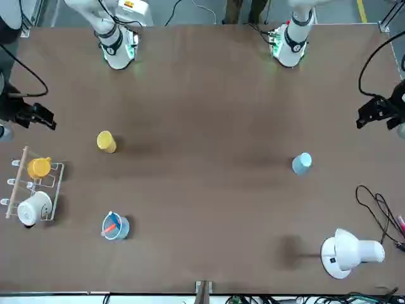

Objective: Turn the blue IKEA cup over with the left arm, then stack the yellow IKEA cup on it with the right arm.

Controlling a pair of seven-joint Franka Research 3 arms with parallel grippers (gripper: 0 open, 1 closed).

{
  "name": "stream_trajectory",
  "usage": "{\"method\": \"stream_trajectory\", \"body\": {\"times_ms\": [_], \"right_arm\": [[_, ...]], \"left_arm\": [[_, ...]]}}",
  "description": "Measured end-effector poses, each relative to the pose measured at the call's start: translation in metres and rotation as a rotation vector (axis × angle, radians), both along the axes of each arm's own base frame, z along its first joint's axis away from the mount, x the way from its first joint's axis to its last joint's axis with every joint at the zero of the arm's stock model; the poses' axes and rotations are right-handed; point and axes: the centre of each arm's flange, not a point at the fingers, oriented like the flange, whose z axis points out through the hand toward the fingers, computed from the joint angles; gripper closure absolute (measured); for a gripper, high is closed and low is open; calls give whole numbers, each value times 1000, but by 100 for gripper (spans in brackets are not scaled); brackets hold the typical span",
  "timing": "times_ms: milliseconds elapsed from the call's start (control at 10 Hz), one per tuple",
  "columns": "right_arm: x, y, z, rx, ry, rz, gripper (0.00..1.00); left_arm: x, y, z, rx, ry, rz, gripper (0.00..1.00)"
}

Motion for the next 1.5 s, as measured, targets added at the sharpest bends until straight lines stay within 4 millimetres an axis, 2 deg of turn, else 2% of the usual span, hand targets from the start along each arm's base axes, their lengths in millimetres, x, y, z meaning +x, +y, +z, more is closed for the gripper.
{"method": "stream_trajectory", "body": {"times_ms": [300,600,700,1000,1100,1300,1500], "right_arm": [[0,0,0,0,1,13,0],[-1,0,-2,1,7,14,0],[-1,0,-3,1,10,15,0],[-1,0,-6,1,19,14,0],[-2,0,-7,1,21,14,0],[-2,0,-7,1,22,14,0],[-2,0,-7,1,22,15,0]], "left_arm": [[2,0,-3,1,6,-28,0],[10,20,-20,-3,37,-278,0],[15,33,-30,-22,40,-315,0],[25,120,-63,-240,-38,-495,0],[26,137,-75,-307,-76,-609,1],[33,150,-108,-440,-154,-807,1],[30,165,-157,-598,-180,-844,1]]}}
